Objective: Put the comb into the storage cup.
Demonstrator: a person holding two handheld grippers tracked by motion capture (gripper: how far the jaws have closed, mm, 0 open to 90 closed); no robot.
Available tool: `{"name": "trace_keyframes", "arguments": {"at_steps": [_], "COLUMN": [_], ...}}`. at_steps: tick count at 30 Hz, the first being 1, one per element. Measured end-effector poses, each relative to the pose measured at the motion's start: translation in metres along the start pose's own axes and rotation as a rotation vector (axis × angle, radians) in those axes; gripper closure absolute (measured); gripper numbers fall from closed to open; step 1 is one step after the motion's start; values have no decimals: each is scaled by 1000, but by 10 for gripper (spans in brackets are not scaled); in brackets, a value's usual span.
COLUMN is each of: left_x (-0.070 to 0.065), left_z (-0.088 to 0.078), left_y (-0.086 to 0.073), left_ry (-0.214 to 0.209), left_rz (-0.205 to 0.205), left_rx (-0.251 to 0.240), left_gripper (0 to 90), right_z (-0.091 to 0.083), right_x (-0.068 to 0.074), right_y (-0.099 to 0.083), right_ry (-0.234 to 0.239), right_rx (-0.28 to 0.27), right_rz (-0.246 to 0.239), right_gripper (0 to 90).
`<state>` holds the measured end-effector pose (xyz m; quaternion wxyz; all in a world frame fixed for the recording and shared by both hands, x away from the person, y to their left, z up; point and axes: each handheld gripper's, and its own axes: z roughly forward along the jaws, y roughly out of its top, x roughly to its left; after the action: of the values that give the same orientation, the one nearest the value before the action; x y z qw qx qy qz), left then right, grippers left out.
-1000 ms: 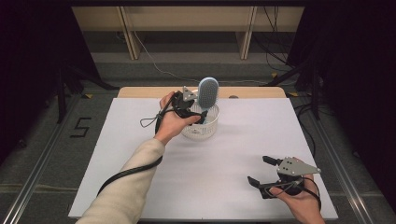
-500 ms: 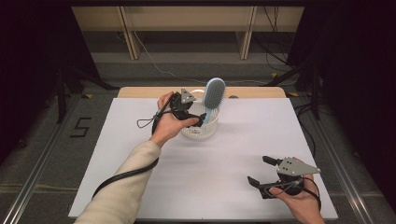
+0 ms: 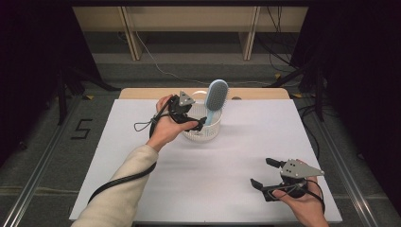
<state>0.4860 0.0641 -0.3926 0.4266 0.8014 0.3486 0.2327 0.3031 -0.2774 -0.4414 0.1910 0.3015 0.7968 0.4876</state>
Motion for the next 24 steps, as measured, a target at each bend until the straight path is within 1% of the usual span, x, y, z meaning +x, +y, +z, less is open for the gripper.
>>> {"name": "trace_keyframes", "arguments": {"at_steps": [13,20,24], "left_x": [3,5,6], "left_z": [-15,-28,-37], "left_y": [-6,-12,-14], "left_ry": [-23,-27,-31], "left_rz": [3,17,18], "left_rx": [9,13,5], "left_gripper": [11,3,1], "right_z": [0,0,0], "right_x": [0,0,0], "right_y": [0,0,0], "right_ry": [0,0,-1], "right_rx": [0,0,1], "right_rz": [0,0,0], "right_gripper": [104,103,104]}}
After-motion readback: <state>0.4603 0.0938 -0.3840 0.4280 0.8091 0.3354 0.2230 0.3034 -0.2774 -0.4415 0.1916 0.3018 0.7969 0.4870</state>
